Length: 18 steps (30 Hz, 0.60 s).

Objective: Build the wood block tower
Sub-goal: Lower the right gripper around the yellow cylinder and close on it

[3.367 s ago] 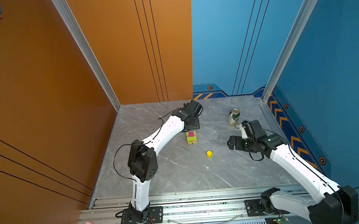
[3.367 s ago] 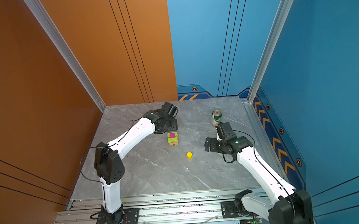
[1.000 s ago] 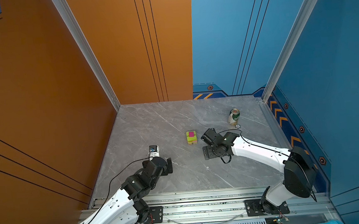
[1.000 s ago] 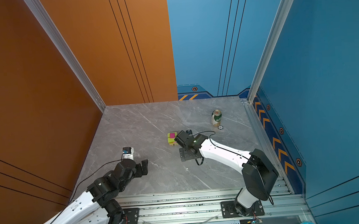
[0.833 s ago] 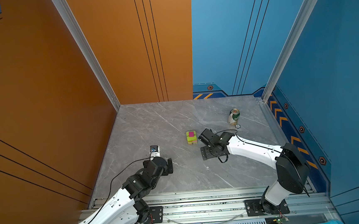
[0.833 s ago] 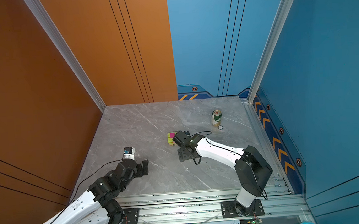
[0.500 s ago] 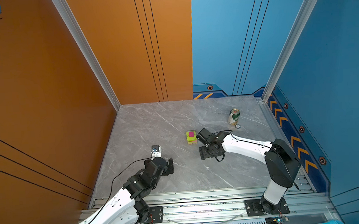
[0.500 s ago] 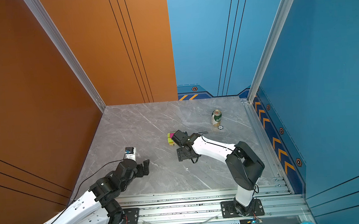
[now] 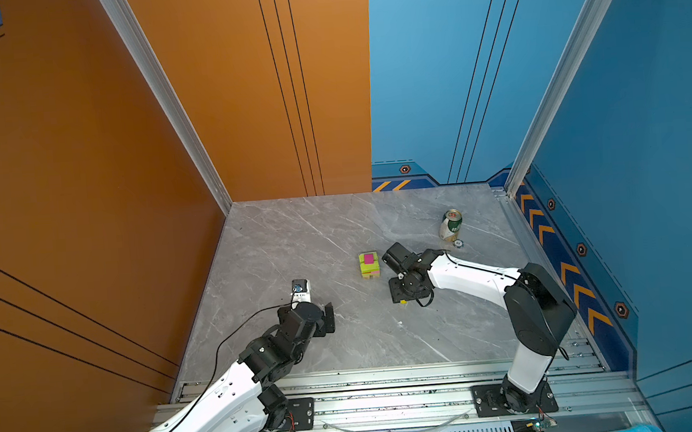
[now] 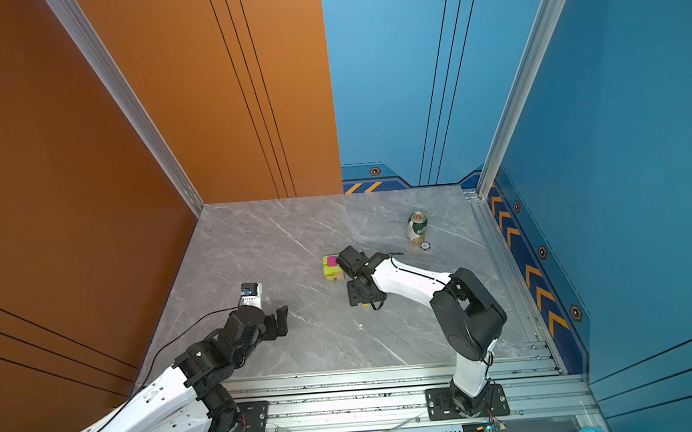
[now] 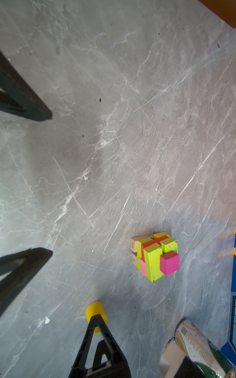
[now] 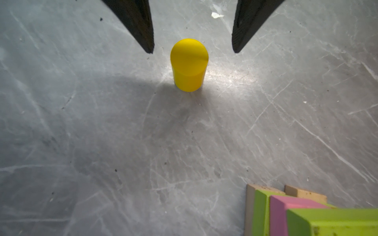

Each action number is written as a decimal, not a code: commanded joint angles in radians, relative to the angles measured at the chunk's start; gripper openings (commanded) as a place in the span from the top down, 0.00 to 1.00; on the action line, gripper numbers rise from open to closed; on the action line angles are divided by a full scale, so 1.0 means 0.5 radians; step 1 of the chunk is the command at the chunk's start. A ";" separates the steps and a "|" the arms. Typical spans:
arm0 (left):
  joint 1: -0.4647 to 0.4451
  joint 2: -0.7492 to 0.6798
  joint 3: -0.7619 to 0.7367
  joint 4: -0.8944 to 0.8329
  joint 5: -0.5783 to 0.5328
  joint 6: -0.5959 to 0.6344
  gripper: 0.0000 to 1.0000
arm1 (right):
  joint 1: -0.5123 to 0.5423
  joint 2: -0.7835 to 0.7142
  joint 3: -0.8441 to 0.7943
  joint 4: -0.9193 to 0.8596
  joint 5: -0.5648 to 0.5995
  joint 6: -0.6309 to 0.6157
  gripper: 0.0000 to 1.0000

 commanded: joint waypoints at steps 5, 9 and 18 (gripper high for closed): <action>0.024 0.054 -0.029 0.035 -0.026 -0.015 0.02 | -0.020 0.075 0.049 0.009 -0.030 -0.031 0.41; 0.033 0.079 -0.032 0.053 -0.026 -0.019 0.02 | -0.026 0.097 0.051 0.013 -0.038 -0.034 0.44; 0.046 0.109 -0.030 0.066 -0.024 -0.026 0.02 | -0.039 0.143 0.066 0.016 -0.040 -0.043 0.48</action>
